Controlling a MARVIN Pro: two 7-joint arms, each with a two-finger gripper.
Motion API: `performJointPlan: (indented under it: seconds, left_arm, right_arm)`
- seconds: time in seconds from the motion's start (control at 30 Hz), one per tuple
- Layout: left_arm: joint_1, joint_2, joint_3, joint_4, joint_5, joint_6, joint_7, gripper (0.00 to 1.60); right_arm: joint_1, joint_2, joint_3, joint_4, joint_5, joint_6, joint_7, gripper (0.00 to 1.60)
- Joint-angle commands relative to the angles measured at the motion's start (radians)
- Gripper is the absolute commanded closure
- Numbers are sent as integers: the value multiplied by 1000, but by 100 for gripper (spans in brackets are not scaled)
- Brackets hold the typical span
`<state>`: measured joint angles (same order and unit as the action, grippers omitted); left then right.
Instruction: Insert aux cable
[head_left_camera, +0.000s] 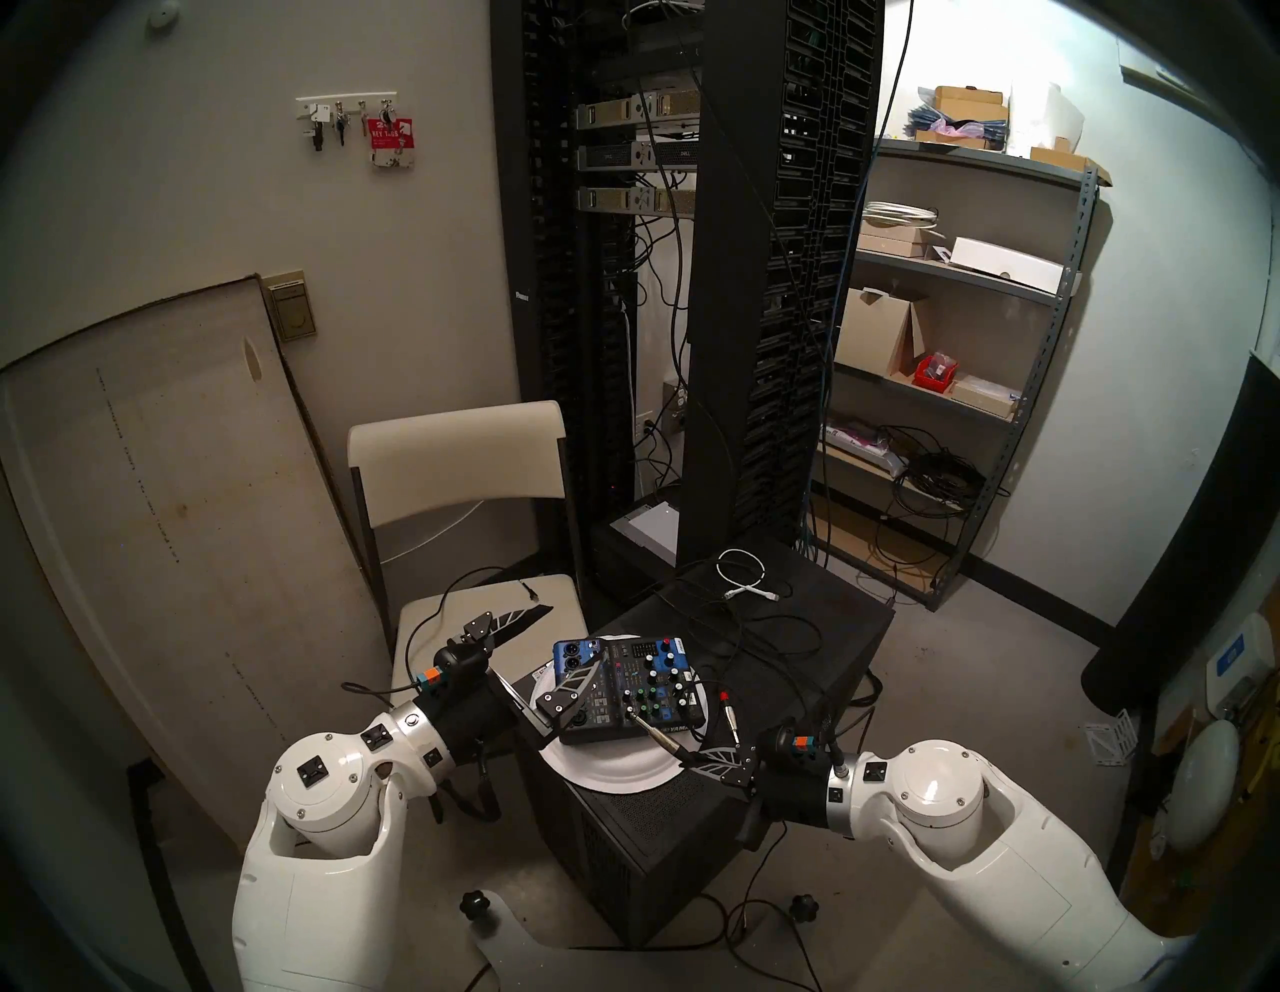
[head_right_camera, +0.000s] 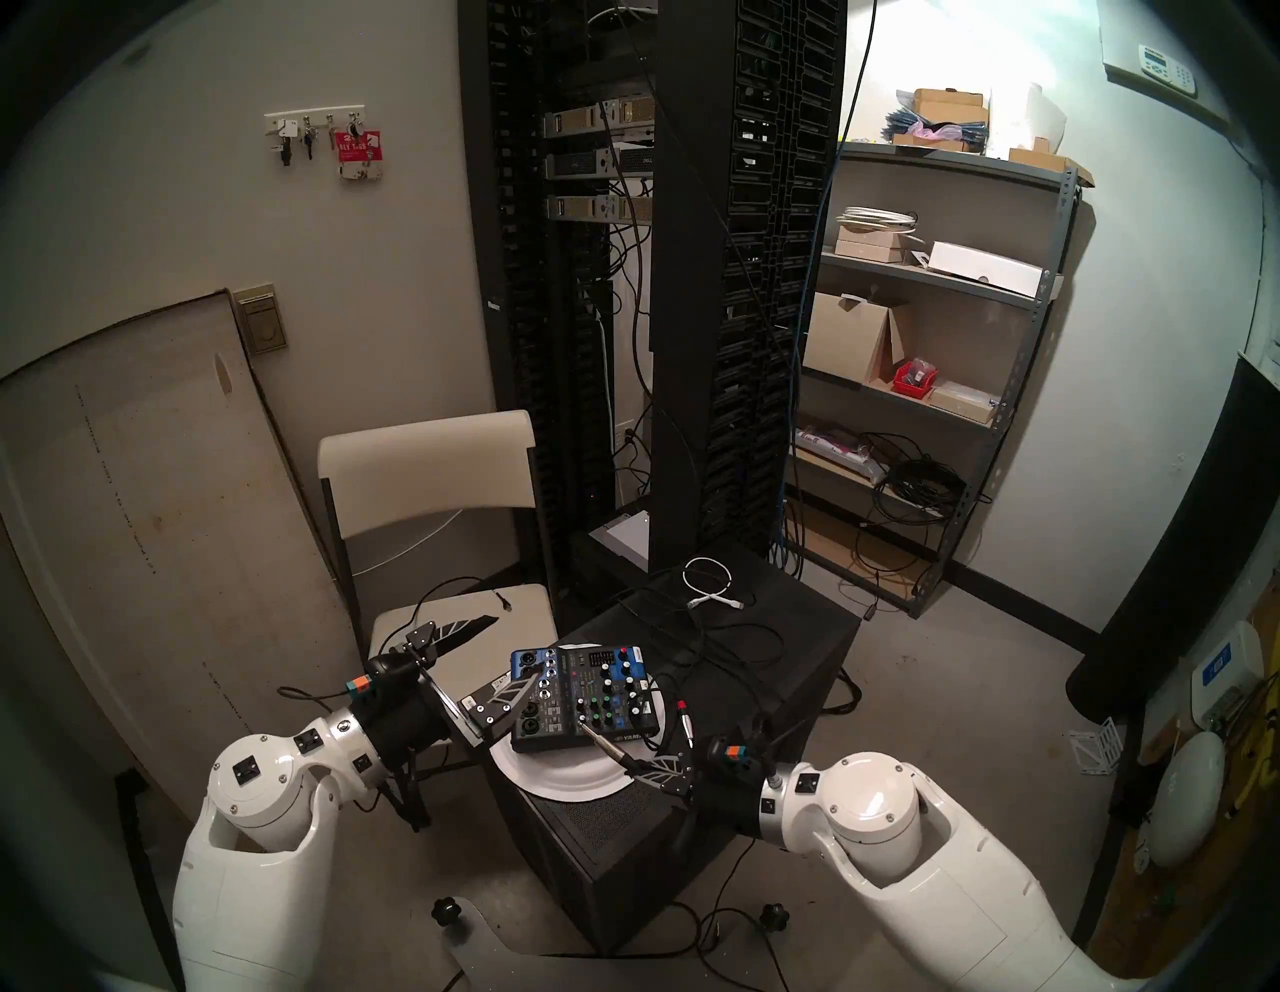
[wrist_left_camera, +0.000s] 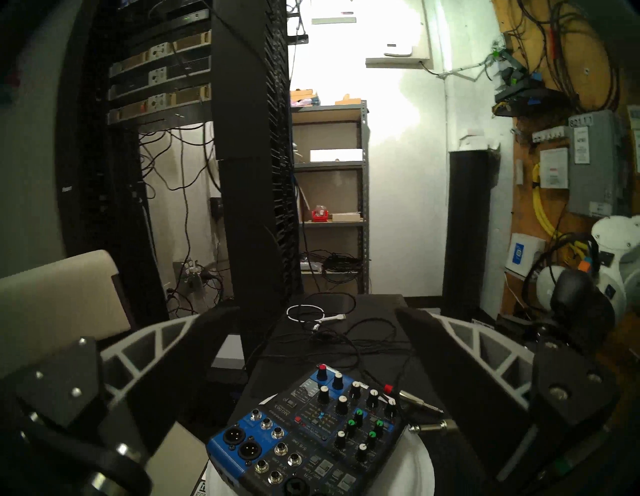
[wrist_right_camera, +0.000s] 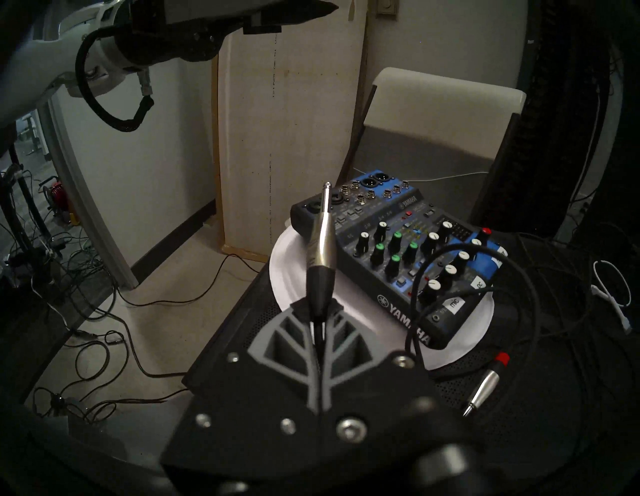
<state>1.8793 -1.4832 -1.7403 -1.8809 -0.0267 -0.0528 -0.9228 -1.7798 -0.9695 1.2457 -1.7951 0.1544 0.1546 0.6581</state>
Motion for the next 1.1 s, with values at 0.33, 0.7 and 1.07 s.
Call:
performJointPlan:
  seconds: [0.33,0.7,1.07]
  left_arm:
    - [-55,99,47,23,192,-137,-41,0]
    - [-37,108,82,36,324,-211,-4,0]
    - [-46,140,131,33,479,-322,38,0]
  right_arm:
    - [60,-62,-40,-87,-41,132,-77,160]
    - [121,-89,-69,-92,-93,196,-101,160]
    - [161,-98,-111,-95,-125,237,-82,160]
